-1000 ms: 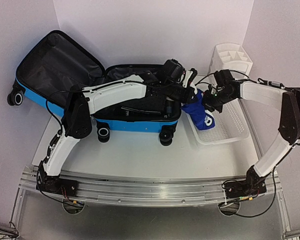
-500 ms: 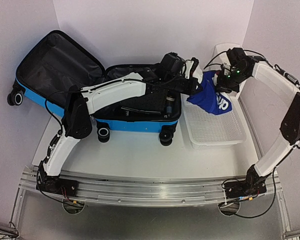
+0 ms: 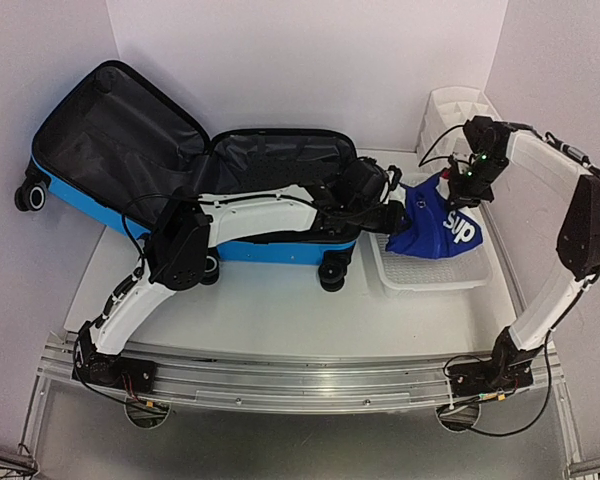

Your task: Open, take out, and arrange the luggage

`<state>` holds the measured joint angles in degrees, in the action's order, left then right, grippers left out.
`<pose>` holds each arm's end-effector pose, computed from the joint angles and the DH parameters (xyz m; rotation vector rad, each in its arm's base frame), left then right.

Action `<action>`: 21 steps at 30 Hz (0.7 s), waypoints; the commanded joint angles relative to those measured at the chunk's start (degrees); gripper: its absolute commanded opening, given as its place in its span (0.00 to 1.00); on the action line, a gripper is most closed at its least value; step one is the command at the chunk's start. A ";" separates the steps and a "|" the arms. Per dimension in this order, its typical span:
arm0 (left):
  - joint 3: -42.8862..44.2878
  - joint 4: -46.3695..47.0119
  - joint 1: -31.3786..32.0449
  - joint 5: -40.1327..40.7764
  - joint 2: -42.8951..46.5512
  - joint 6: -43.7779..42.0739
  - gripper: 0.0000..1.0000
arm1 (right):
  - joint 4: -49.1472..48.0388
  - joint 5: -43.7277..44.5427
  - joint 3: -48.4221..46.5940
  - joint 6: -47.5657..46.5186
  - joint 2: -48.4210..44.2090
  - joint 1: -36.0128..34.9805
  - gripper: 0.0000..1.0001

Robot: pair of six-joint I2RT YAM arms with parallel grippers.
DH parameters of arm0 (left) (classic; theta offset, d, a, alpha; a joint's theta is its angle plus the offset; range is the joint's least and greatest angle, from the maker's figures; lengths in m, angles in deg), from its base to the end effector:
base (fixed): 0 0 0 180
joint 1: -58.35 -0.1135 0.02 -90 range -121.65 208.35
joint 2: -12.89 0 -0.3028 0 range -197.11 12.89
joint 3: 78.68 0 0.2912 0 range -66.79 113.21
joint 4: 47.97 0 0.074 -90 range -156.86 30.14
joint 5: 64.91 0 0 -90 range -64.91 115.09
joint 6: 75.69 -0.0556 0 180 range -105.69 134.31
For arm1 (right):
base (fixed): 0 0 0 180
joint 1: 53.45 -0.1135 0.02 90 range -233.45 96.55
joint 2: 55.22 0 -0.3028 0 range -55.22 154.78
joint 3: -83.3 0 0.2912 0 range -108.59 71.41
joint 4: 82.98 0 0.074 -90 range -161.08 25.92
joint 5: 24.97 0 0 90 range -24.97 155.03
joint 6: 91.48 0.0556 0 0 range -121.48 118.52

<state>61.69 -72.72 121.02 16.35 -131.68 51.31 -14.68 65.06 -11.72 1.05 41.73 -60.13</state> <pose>0.3001 -0.5991 0.2053 0.6139 2.2263 -1.1532 0.3889 0.0455 0.2823 -0.1012 2.7955 0.0384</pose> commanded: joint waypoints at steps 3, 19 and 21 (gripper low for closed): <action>5.12 -9.42 -0.36 5.09 2.55 -0.33 0.68 | -0.10 2.15 -4.12 -3.44 2.78 -0.08 0.36; 16.63 -17.65 -1.83 12.34 8.92 -13.49 0.98 | 6.12 -0.97 -12.82 8.08 1.49 -3.38 0.46; 16.00 -17.92 -3.15 11.91 11.71 -15.97 0.96 | 2.43 -4.52 -9.09 12.07 1.83 -3.46 0.42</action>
<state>74.56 -90.39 120.41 25.01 -130.05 42.91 -9.18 69.50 -25.84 4.86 44.66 -62.24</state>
